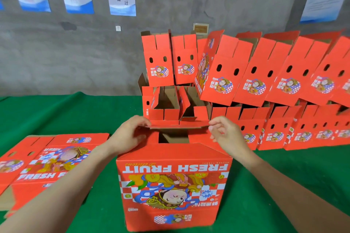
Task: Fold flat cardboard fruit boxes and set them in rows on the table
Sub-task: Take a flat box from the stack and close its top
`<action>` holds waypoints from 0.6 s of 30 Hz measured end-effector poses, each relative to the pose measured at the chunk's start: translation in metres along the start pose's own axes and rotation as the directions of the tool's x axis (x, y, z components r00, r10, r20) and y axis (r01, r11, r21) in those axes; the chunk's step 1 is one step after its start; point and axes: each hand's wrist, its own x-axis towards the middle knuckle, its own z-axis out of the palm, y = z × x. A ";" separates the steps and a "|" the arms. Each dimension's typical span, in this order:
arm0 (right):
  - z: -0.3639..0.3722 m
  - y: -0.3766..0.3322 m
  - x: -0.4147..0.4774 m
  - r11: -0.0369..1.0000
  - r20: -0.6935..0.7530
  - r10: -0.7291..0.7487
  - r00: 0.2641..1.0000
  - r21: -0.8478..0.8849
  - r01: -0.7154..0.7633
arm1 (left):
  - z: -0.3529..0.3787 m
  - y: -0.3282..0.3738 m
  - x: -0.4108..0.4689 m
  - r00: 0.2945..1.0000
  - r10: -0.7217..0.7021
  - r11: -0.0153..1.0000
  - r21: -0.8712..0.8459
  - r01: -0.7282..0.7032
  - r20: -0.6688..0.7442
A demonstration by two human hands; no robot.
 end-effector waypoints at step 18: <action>0.011 0.008 0.011 0.880 0.260 0.225 0.939 -0.469 -0.080 | 0.014 0.026 0.008 0.878 -0.405 0.868 0.410 0.281 0.254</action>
